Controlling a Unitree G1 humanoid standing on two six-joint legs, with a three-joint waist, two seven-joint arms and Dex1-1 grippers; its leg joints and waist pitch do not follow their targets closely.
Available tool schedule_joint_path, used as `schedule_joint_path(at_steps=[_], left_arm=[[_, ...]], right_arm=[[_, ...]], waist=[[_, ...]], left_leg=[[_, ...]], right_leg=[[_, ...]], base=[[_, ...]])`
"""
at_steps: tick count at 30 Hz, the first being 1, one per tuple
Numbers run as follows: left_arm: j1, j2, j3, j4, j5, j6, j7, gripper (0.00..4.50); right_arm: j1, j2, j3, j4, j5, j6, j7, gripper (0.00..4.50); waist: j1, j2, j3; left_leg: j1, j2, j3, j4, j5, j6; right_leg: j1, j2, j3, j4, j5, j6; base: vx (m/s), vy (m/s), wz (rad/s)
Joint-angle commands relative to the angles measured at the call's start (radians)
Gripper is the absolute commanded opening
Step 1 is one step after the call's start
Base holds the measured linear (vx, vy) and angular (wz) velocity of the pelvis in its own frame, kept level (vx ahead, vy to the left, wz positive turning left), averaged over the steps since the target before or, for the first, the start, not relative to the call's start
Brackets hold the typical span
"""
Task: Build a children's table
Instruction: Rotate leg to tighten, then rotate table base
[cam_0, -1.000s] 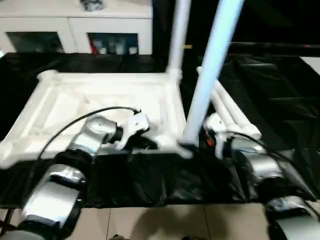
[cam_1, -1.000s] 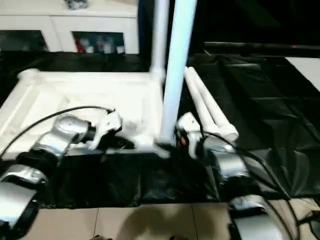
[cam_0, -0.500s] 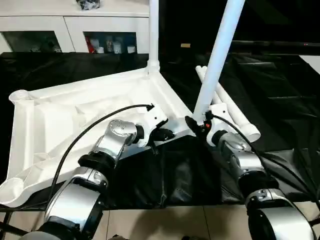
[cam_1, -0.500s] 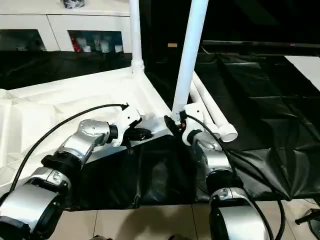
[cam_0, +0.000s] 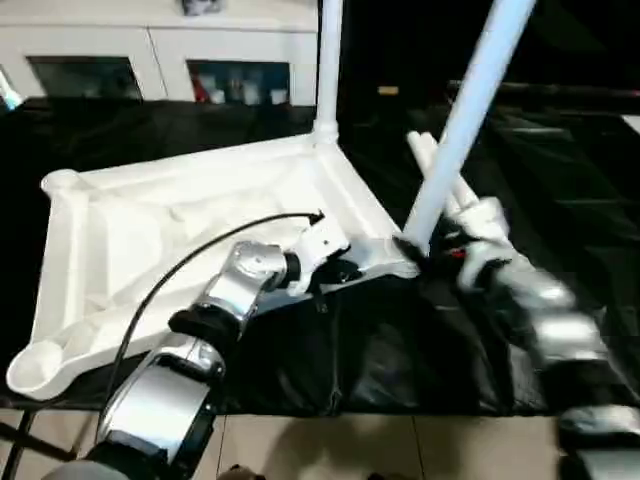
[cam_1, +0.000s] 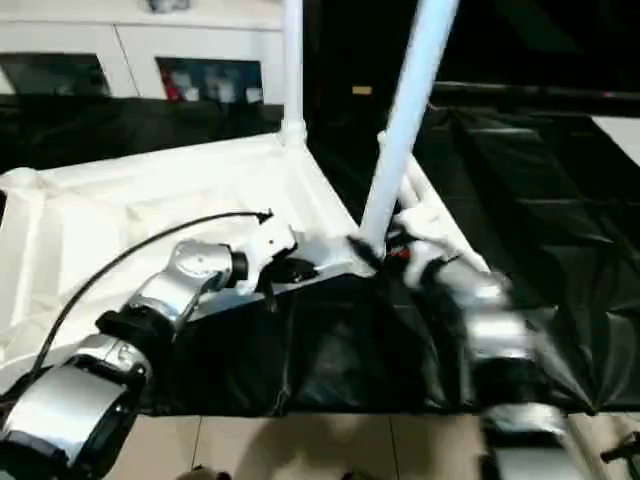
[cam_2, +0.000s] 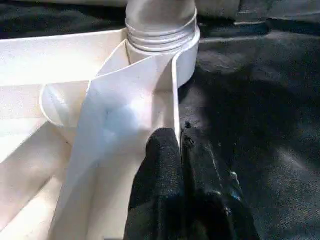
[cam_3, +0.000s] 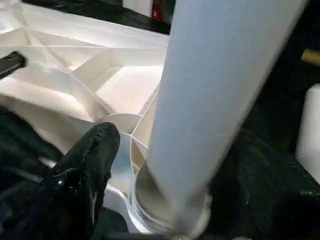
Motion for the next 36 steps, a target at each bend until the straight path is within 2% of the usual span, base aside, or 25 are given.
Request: schedule_joint_path(at_steps=[1,2,4,5,7,8,9,10,12,13,14,15,16,17,18,19,20,21,22,24,25,26,27,32,36], left_arm=[[-0.016,-0.028,0.019,0.012,-0.022,-0.023,0.028,0.27],[-0.022,-0.029,0.04,0.019,-0.04,-0.029,0.033,0.44],[-0.025,-0.024,0.054,0.017,-0.053,-0.037,0.041,0.62],[-0.026,-0.016,0.07,0.007,-0.066,-0.046,0.057,0.62],[-0.029,0.012,0.123,-0.04,-0.098,-0.032,0.114,0.77],[-0.029,0.024,0.135,-0.054,-0.1,-0.032,0.134,0.77],[-0.029,0.049,0.162,-0.085,-0.107,-0.026,0.17,0.77],[-0.029,0.051,0.165,-0.088,-0.108,-0.025,0.172,0.77],[-0.026,0.116,0.231,-0.169,-0.128,0.018,0.226,0.77],[-0.025,0.141,0.247,-0.191,-0.128,0.038,0.24,0.77],[-0.025,0.141,0.247,-0.191,-0.128,0.038,0.24,0.77],[-0.015,0.228,0.273,-0.228,-0.094,0.09,0.273,0.77],[-0.015,0.228,0.273,-0.228,-0.094,0.09,0.273,0.61],[-0.01,0.263,0.279,-0.237,-0.079,0.11,0.279,0.61],[0.001,0.311,0.283,-0.245,-0.052,0.139,0.288,0.51],[0.006,0.325,0.283,-0.247,-0.044,0.148,0.29,0.42],[0.027,0.383,0.277,-0.258,-0.005,0.194,0.297,0.34],[0.048,0.435,0.274,-0.27,0.033,0.235,0.31,0.34],[0.064,0.466,0.275,-0.28,0.049,0.258,0.328,0.24],[0.092,0.52,0.281,-0.283,0.071,0.298,0.353,0.05],[0.092,0.52,0.281,-0.283,0.071,0.298,0.353,0.05],[0.115,0.554,0.27,-0.279,0.085,0.316,0.352,0.01],[0.134,0.575,0.265,-0.273,0.088,0.321,0.346,0.0],[0.183,0.602,0.226,-0.242,0.093,0.313,0.3,0.0],[0.215,0.594,0.18,-0.249,0.09,0.346,0.175,0.0]], right_arm=[[0.017,-0.016,0.007,-0.029,0.005,0.003,0.038,3.89],[0.037,-0.057,0.006,-0.071,0.023,0.027,0.096,3.89],[0.056,-0.088,0.008,-0.114,0.042,0.052,0.144,3.89],[0.08,-0.116,0.011,-0.175,0.061,0.088,0.187,3.89],[0.115,-0.149,0.022,-0.265,0.095,0.161,0.234,3.89],[0.122,-0.152,0.029,-0.279,0.099,0.173,0.239,3.89],[0.134,-0.154,0.048,-0.305,0.102,0.194,0.247,3.89],[0.135,-0.153,0.05,-0.307,0.102,0.194,0.247,3.89],[0.148,-0.125,0.098,-0.329,0.087,0.218,0.232,3.89],[0.144,-0.107,0.111,-0.321,0.078,0.231,0.216,3.89],[0.144,-0.107,0.111,-0.321,0.078,0.231,0.216,3.89],[0.111,-0.034,0.134,-0.251,0.033,0.246,0.138,3.89],[0.111,-0.034,0.134,-0.251,0.033,0.246,0.138,3.71],[0.096,-0.004,0.139,-0.219,0.015,0.248,0.105,3.71],[0.071,0.035,0.144,-0.164,-0.013,0.242,0.058,3.61],[0.065,0.044,0.146,-0.151,-0.019,0.243,0.046,3.5],[0.041,0.077,0.155,-0.099,-0.045,0.253,-0.001,3.43],[0.022,0.104,0.167,-0.058,-0.069,0.261,-0.037,3.43],[0.016,0.114,0.18,-0.05,-0.076,0.275,-0.054,3.34],[0.001,0.135,0.2,-0.031,-0.087,0.293,-0.078,3.13],[0.001,0.135,0.2,-0.031,-0.087,0.293,-0.078,3.13],[-0.011,0.146,0.211,-0.019,-0.092,0.304,-0.098,3.07],[-0.023,0.155,0.218,-0.006,-0.096,0.312,-0.115,2.91],[-0.074,0.179,0.21,0.071,-0.125,0.299,-0.158,2.53],[-0.108,0.192,0.207,0.142,-0.152,0.266,-0.191,2.36]], waist=[[-0.003,-0.009,-0.069],[-0.005,-0.012,-0.069],[-0.004,-0.011,-0.07],[0.0,-0.006,-0.072],[0.0,-0.008,-0.075],[-0.003,-0.009,-0.074],[-0.008,-0.01,-0.073],[-0.01,-0.009,-0.074],[-0.017,-0.012,-0.07],[-0.024,-0.009,-0.07],[-0.026,-0.006,-0.069],[-0.025,-0.01,-0.071],[-0.028,-0.008,-0.07],[-0.03,0.0,-0.071],[-0.032,-0.002,-0.07],[-0.034,0.001,-0.07],[-0.031,0.003,-0.072],[-0.038,0.002,-0.069],[-0.039,0.006,-0.069],[-0.032,0.005,-0.071],[-0.031,0.011,-0.07],[-0.027,0.011,-0.071],[-0.026,0.006,-0.07],[-0.023,0.008,-0.066],[-0.025,0.009,-0.065]], left_leg=[[0.012,0.016,-0.007,-0.058,-0.241,0.085],[0.01,0.015,-0.006,-0.057,-0.243,0.086],[0.008,0.013,-0.006,-0.055,-0.242,0.096],[0.009,0.015,-0.008,-0.055,-0.237,0.101],[0.004,0.018,-0.012,-0.053,-0.211,0.12],[0.0,0.018,-0.013,-0.054,-0.208,0.123],[0.001,0.017,-0.012,-0.053,-0.218,0.121],[0.002,0.016,-0.012,-0.052,-0.222,0.116],[0.004,0.016,-0.011,-0.053,-0.237,0.099],[-0.001,0.016,-0.015,-0.055,-0.235,0.089],[0.002,0.015,-0.014,-0.056,-0.242,0.08],[0.008,0.017,-0.013,-0.054,-0.245,0.074],[0.007,0.019,-0.016,-0.056,-0.242,0.063],[0.009,0.018,-0.016,-0.059,-0.24,0.042],[0.012,0.018,-0.014,-0.058,-0.247,0.041],[0.011,0.019,-0.017,-0.059,-0.246,0.032],[0.014,0.02,-0.017,-0.06,-0.243,0.02],[0.01,0.019,-0.017,-0.064,-0.238,0.012],[0.012,0.019,-0.017,-0.064,-0.24,0.009],[0.019,0.022,-0.015,-0.063,-0.223,0.002],[0.019,0.021,-0.013,-0.064,-0.217,0.0],[0.023,0.022,-0.012,-0.063,-0.22,-0.003],[0.02,0.021,-0.012,-0.064,-0.218,-0.004],[0.023,0.02,-0.015,-0.069,-0.28,-0.033],[0.023,0.019,-0.016,-0.069,-0.307,-0.047]], right_leg=[[0.053,-0.042,0.03,-0.069,-0.293,-0.183],[0.055,-0.04,0.029,-0.072,-0.301,-0.177],[0.057,-0.038,0.029,-0.073,-0.294,-0.179],[0.058,-0.039,0.028,-0.073,-0.274,-0.186],[0.065,-0.036,0.025,-0.059,-0.196,-0.201],[0.067,-0.037,0.024,-0.059,-0.194,-0.202],[0.062,-0.036,0.022,-0.063,-0.222,-0.2],[0.062,-0.037,0.021,-0.062,-0.235,-0.2],[0.056,-0.036,0.021,-0.068,-0.304,-0.187],[0.056,-0.036,0.019,-0.064,-0.317,-0.183],[0.052,-0.033,0.018,-0.07,-0.34,-0.171],[0.048,-0.032,0.02,-0.068,-0.333,-0.173],[0.045,-0.033,0.021,-0.06,-0.325,-0.18],[0.044,-0.031,0.021,-0.061,-0.322,-0.171],[0.04,-0.03,0.024,-0.063,-0.314,-0.175],[0.04,-0.033,0.024,-0.056,-0.303,-0.183],[0.04,-0.033,0.025,-0.053,-0.288,-0.189],[0.041,-0.031,0.026,-0.049,-0.273,-0.189],[0.041,-0.031,0.027,-0.048,-0.27,-0.189],[0.041,-0.032,0.031,-0.043,-0.219,-0.199],[0.039,-0.031,0.032,-0.041,-0.191,-0.208],[0.037,-0.031,0.032,-0.041,-0.184,-0.21],[0.04,-0.031,0.033,-0.039,-0.17,-0.214],[0.037,-0.039,0.036,-0.045,-0.243,-0.201],[0.035,-0.042,0.039,-0.049,-0.276,-0.192]], base=[[0.0,0.0,0.0],[0.0,0.0,0.0],[0.0,0.0,0.0],[0.0,0.0,0.0],[0.0,0.0,0.0],[0.0,0.0,0.0],[0.0,0.0,0.0],[0.0,0.0,0.0],[0.0,0.0,0.0],[0.0,0.0,0.0],[0.0,0.0,0.0],[0.0,0.0,0.0],[0.0,0.0,0.0],[0.0,0.0,0.0],[0.0,0.0,0.0],[0.0,0.0,0.0],[0.0,0.0,0.0],[0.0,0.0,0.0],[0.0,0.0,0.0],[0.0,0.0,0.0],[0.0,0.0,0.0],[0.0,0.0,0.0],[0.0,0.0,0.0],[0.0,0.0,0.0],[0.0,0.0,0.0]])
